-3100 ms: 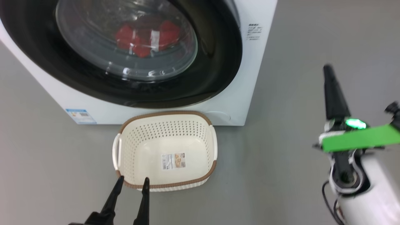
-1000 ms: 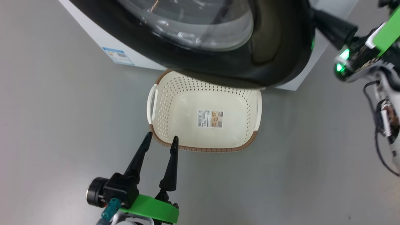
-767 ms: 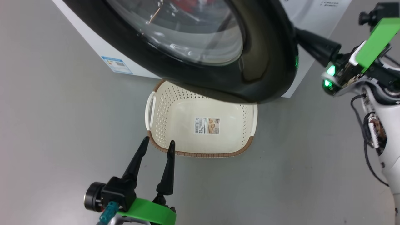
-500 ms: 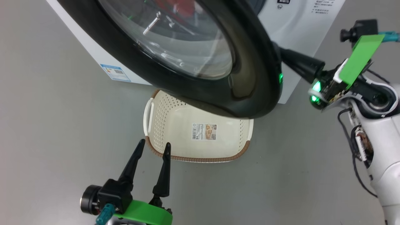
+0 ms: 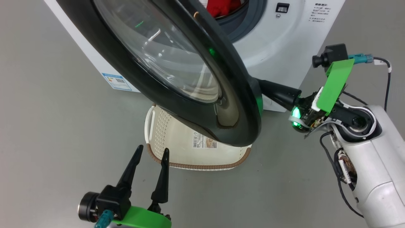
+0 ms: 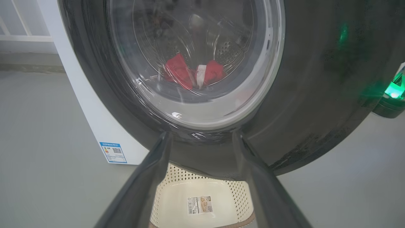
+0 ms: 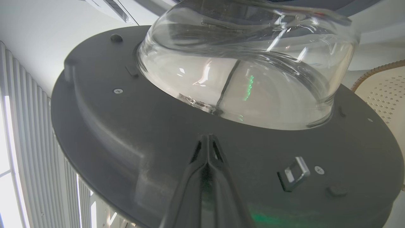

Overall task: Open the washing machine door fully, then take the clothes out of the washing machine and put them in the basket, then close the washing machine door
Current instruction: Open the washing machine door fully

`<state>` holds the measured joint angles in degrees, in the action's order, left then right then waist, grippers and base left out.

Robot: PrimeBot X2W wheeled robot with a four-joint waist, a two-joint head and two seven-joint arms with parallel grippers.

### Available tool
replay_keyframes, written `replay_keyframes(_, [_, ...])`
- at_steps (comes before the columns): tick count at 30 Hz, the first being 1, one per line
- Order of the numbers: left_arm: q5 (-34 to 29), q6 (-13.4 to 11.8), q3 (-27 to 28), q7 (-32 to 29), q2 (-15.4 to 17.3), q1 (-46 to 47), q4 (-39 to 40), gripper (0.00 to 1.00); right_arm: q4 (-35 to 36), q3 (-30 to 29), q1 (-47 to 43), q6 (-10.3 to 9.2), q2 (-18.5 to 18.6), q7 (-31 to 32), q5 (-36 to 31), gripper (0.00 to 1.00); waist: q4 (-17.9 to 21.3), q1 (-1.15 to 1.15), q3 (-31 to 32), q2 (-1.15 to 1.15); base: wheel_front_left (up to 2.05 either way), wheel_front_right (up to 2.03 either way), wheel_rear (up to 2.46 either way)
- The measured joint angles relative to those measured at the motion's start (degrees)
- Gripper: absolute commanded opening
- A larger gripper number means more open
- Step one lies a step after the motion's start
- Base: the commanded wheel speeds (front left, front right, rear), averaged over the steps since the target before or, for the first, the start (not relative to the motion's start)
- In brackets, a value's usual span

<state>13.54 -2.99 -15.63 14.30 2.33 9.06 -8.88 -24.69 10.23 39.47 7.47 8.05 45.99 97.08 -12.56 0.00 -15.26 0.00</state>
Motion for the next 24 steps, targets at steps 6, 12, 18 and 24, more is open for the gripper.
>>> replay_keyframes(6, [-0.46, 0.01, 0.07, 0.00, 0.00, -0.07, 0.09, 1.00, 0.78, -0.26, -0.60, 0.00, -0.81, -0.01, -1.07, 0.00, 0.18, 0.00, -0.19, 0.00, 0.00, 0.00, 0.00])
replay_keyframes(12, [-0.46, 0.01, 0.14, 0.00, 0.00, -0.07, 0.11, 1.00, 0.35, -0.73, -0.60, 0.01, -1.16, -0.11, -1.62, 0.28, 0.38, 0.00, -0.24, 0.00, 0.00, 0.00, 0.00])
replay_keyframes(18, [-0.46, 0.01, 0.65, 0.00, 0.00, -0.15, 0.11, 1.00, -1.26, -1.87, -1.65, -0.03, -1.13, -1.38, -3.25, 1.00, 0.83, 0.00, 0.20, 0.00, 0.00, 0.00, 0.00])
replay_keyframes(24, [-0.46, 0.52, 1.33, 0.00, 0.00, -1.08, -0.07, 1.00, -2.42, -3.60, -4.11, -0.01, -1.05, -3.30, -4.10, 1.00, 1.51, 0.00, 1.09, 0.00, 0.00, 0.00, 0.00])
